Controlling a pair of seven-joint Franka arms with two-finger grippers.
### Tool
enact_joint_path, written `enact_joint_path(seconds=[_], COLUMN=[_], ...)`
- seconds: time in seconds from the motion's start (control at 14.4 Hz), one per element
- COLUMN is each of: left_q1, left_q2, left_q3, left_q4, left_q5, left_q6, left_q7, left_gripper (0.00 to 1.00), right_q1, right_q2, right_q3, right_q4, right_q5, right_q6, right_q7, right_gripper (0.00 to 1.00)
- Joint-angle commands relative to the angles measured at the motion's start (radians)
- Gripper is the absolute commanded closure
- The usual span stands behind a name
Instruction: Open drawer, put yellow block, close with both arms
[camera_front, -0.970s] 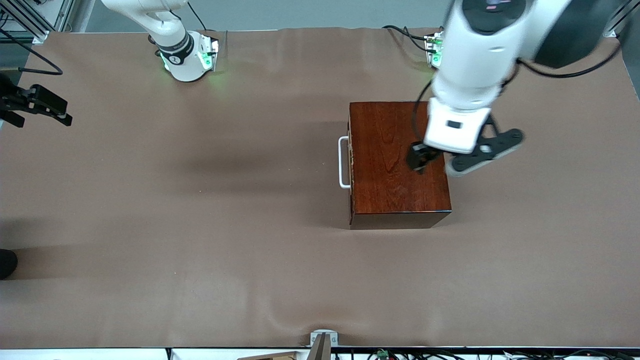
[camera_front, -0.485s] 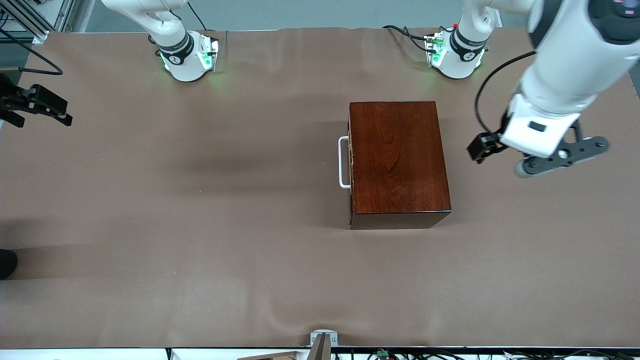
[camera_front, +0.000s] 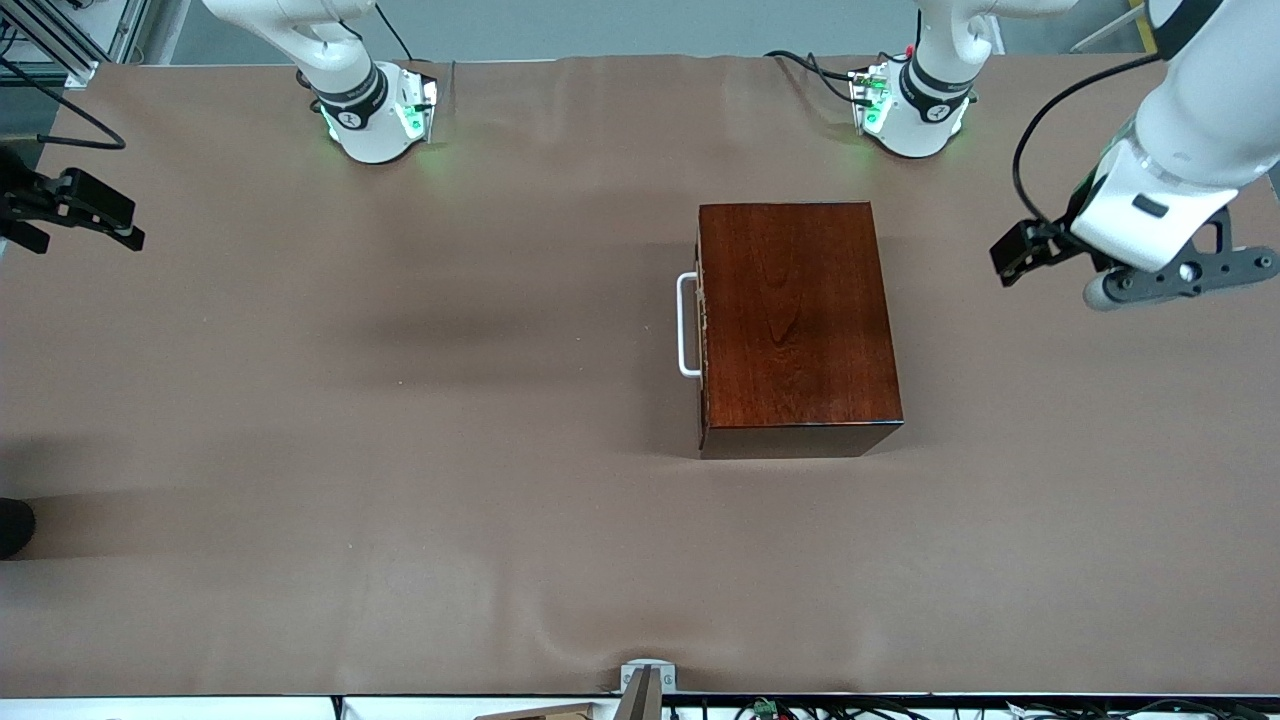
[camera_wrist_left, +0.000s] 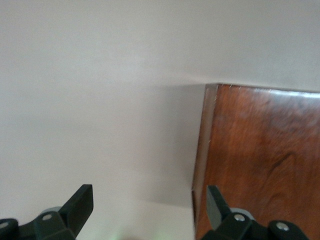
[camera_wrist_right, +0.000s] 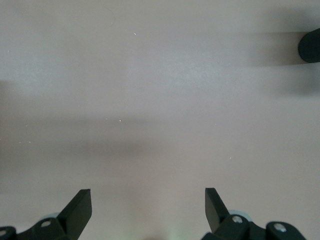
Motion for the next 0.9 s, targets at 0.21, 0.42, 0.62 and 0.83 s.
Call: enact_joint_path(seconds=[0.21, 0.42, 0.62, 0.83], left_q1=[0.127, 0.130, 0.133, 0.163], left_q2=[-0.156, -0.164, -0.161, -0.156], left_q3=[-0.054, -0.028, -0.027, -0.027], left_q4=[-0.179, -0.167, -0.147, -0.126], left_q5=[-0.043, -0.075, -0.078, -0.081], left_q6=[0.074, 0.066, 0.061, 0.051], left_q7=[0.162, 0.178, 0.188, 0.228], left_gripper=[0.00, 0.00, 0.00, 0.00], right_q1=[-0.009, -0.009, -0.014, -0.015], right_q2=[-0.026, -0.026, -0.026, -0.024], right_q3=[0.011, 0.011, 0.011, 0.011], right_q4=[-0.020, -0.020, -0.020, -0.020], right_q5=[-0.016, -0.016, -0.016, -0.016], right_q6=[-0.001, -0.002, -0.002, -0.002], right_q7=[0.002, 0.003, 0.003, 0.003], right_gripper=[0.00, 0.00, 0.00, 0.00])
